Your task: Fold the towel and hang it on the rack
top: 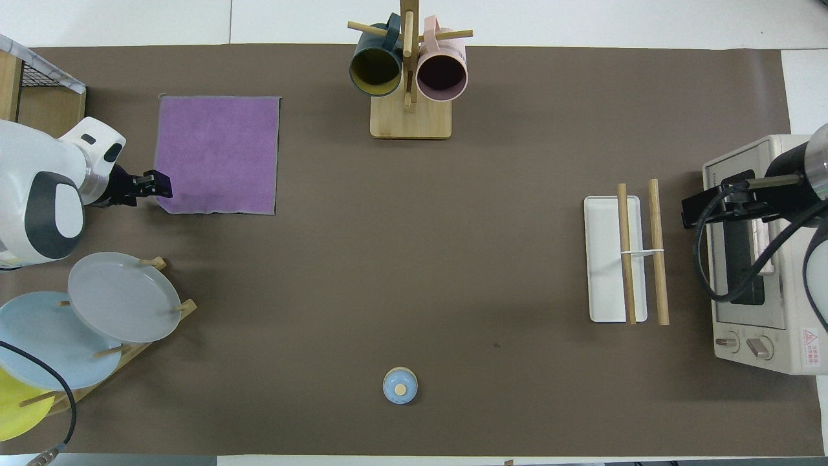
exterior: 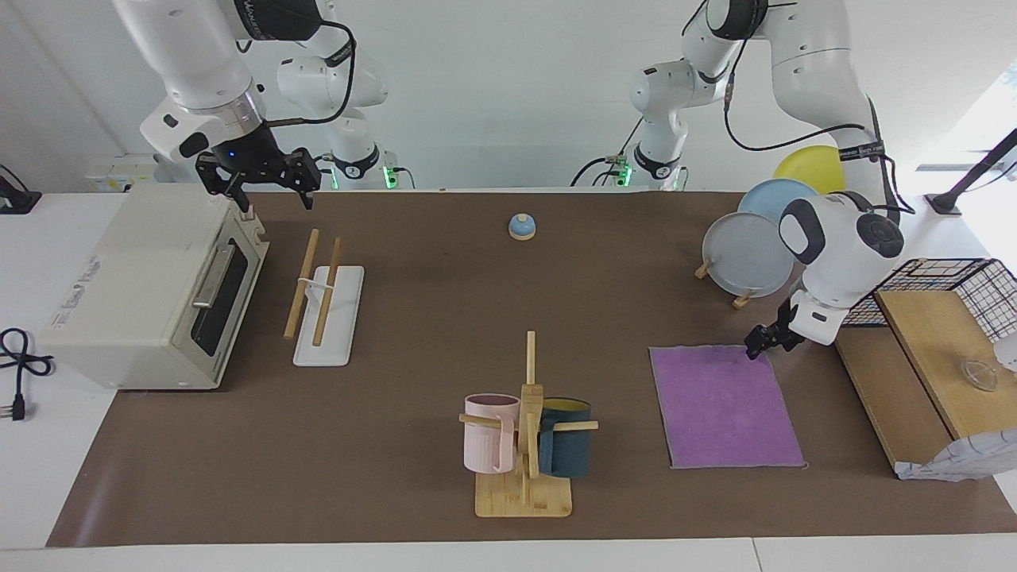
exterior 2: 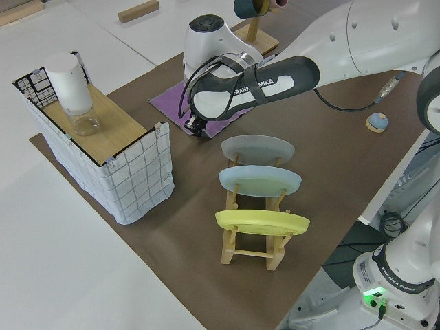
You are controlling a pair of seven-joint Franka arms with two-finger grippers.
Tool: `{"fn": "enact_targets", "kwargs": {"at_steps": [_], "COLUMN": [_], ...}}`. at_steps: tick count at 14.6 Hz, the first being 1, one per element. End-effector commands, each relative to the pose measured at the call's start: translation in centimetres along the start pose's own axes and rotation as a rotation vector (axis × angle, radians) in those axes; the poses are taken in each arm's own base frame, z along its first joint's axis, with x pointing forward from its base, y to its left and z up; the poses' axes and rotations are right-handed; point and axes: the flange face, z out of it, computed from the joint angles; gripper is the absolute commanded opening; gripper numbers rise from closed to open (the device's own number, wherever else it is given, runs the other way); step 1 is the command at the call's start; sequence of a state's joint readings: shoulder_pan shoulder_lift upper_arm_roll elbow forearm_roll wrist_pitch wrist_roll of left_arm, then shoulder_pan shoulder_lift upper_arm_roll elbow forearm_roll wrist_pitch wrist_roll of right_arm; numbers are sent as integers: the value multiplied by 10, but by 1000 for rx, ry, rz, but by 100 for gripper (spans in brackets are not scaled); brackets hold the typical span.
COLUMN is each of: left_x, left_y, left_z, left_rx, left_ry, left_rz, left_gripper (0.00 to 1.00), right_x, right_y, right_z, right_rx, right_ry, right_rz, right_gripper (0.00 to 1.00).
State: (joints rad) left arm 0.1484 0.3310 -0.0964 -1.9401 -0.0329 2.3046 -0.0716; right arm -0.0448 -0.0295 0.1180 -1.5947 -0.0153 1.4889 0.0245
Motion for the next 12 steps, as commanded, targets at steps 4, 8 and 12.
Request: {"fn": "enact_targets", "kwargs": {"at_steps": [4, 8, 12], "left_x": [-3, 0, 5], "left_y": [2, 2, 11], "left_z": [6, 3, -19], "left_rx": [-12, -12, -14], "left_ry": [-5, -1, 24], "left_rz": [-9, -8, 15], "left_gripper": [0, 0, 0], "right_x": [-6, -7, -7], "right_y": [0, 1, 2], "right_z": [-4, -1, -2], "right_rx": [10, 10, 10], "right_ry": [8, -2, 1], "right_rz": [-22, -21, -19], "right_gripper": [100, 100, 100]}}
